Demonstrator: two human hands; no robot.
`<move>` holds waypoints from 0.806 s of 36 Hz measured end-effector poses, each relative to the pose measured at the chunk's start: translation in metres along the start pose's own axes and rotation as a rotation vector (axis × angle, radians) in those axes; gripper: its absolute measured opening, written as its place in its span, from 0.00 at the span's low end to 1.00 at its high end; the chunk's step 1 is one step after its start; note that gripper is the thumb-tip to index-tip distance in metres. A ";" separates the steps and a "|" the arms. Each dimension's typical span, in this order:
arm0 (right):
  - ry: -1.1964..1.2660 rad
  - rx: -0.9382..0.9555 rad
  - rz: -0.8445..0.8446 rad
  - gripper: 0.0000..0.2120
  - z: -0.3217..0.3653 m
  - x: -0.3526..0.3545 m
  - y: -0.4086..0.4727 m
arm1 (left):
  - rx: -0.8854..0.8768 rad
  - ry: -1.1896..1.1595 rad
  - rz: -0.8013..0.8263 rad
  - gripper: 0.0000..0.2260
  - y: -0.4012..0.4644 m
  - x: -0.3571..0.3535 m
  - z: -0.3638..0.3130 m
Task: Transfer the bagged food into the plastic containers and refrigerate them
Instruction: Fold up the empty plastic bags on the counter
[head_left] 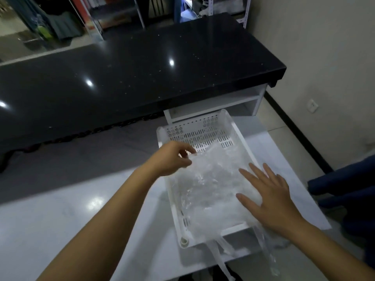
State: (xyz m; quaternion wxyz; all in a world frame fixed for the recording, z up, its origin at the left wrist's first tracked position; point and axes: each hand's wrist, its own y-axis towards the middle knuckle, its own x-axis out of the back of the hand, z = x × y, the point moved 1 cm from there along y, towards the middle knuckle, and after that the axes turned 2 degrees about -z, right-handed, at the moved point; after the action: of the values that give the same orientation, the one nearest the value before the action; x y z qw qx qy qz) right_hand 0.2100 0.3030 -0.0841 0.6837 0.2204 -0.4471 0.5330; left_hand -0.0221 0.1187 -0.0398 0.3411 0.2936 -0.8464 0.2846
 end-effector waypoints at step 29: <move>-0.015 0.327 0.278 0.10 0.251 -0.107 0.104 | 0.596 -1.008 -0.918 0.13 -0.301 -0.010 0.232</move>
State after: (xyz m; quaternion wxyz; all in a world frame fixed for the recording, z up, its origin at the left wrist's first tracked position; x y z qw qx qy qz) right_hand 0.0154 0.0853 -0.0670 0.5554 0.2685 -0.3856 0.6861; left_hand 0.0964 -0.2366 -0.1033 -0.0979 0.7929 -0.5793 0.1618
